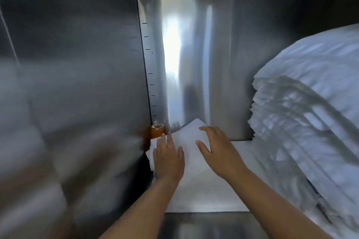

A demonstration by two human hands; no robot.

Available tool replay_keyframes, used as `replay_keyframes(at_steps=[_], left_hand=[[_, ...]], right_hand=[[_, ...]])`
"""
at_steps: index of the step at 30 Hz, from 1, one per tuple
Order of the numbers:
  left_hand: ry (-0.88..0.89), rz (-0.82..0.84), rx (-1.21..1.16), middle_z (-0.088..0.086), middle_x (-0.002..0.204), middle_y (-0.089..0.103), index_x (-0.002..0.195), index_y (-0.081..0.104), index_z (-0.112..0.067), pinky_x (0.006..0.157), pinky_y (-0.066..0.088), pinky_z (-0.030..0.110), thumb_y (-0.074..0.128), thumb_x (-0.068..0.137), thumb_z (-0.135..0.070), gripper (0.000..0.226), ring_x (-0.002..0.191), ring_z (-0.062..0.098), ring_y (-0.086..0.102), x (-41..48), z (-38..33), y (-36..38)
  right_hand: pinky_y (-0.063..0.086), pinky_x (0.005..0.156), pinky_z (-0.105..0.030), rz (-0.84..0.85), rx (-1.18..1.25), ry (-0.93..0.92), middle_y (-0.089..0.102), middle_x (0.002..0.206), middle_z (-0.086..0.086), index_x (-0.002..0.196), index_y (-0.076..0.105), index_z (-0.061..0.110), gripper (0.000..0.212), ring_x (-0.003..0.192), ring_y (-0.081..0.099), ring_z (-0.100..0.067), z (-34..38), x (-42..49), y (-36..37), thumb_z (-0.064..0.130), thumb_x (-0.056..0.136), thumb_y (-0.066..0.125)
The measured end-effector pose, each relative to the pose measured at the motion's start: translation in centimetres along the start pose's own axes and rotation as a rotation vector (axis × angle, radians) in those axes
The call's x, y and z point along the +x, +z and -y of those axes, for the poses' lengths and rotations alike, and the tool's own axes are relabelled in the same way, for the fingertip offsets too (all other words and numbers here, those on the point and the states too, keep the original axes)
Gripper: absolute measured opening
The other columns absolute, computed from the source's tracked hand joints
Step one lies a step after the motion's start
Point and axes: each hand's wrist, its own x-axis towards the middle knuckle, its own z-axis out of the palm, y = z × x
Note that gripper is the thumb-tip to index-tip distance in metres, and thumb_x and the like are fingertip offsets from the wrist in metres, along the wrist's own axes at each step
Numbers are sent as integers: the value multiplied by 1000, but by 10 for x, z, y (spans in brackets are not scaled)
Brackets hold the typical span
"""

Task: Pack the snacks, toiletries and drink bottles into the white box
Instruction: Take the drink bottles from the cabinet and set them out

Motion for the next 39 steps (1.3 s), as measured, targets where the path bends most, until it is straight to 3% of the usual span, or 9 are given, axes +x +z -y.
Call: replay_keyframes(at_steps=[7, 11, 15, 17, 24, 29, 34, 37, 39], left_hand=[[47, 98, 117, 1, 157, 15, 149, 14, -17, 115, -2, 33, 21, 101, -38, 53, 144, 15, 7, 50, 22, 42], [-99, 88, 91, 2, 150, 33, 146, 27, -15, 115, 12, 33, 25, 101, -36, 50, 138, 15, 25, 66, 29, 56], [-103, 64, 123, -1, 151, 30, 147, 26, -18, 116, 9, 31, 23, 100, -36, 50, 139, 11, 22, 68, 35, 68], [-104, 54, 119, -1, 153, 28, 148, 25, -18, 117, 8, 30, 23, 100, -36, 51, 140, 11, 20, 67, 37, 70], [-91, 14, 65, -4, 155, 21, 149, 20, -21, 115, -3, 24, 21, 100, -38, 53, 142, 6, 12, 64, 44, 78], [-104, -14, 3, -4, 153, 28, 148, 24, -22, 117, 7, 26, 25, 98, -38, 53, 140, 5, 19, 67, 48, 79], [-111, -32, -21, -4, 152, 29, 147, 27, -19, 115, 4, 20, 30, 98, -36, 52, 140, 5, 19, 67, 48, 78], [-128, -61, -50, -5, 152, 30, 146, 29, -20, 111, 2, 15, 32, 98, -35, 51, 139, 4, 20, 64, 48, 77], [-146, -79, -65, -5, 151, 32, 146, 31, -20, 110, 4, 15, 32, 98, -35, 50, 139, 4, 21, 63, 48, 77]], right_hand=[[35, 100, -20, 163, 75, 22, 47, 137, 1, 133, 47, 21, 34, 121, 46, -12, -64, 59, 55, 28, 99, 43], [29, 107, -22, 208, -114, -59, 46, 137, 1, 136, 48, 16, 37, 126, 40, -14, -100, 90, 91, 22, 100, 38], [35, 74, -19, 79, -251, -76, 56, 114, 1, 113, 56, 16, 25, 102, 50, -14, -103, 119, 121, 23, 97, 39], [36, 71, -21, 54, -244, -96, 58, 106, -1, 105, 56, 16, 20, 96, 51, -15, -98, 137, 133, 22, 95, 40], [39, 97, -32, 201, -120, -515, 55, 123, 2, 125, 56, 22, 32, 113, 48, -19, -77, 200, 176, 23, 93, 50], [32, 108, -35, 386, -152, -563, 48, 138, 6, 138, 45, 27, 43, 127, 40, -15, -76, 218, 204, 28, 95, 48], [37, 98, -32, 328, -119, -530, 57, 112, 1, 102, 66, 19, 21, 112, 47, -19, -80, 219, 208, 33, 89, 58], [38, 95, -32, 388, -100, -487, 52, 112, 3, 88, 62, 19, 23, 107, 46, -17, -79, 219, 208, 41, 83, 65], [40, 84, -27, 445, -55, -425, 53, 104, 5, 87, 54, 22, 24, 100, 53, -17, -78, 218, 207, 42, 81, 66]])
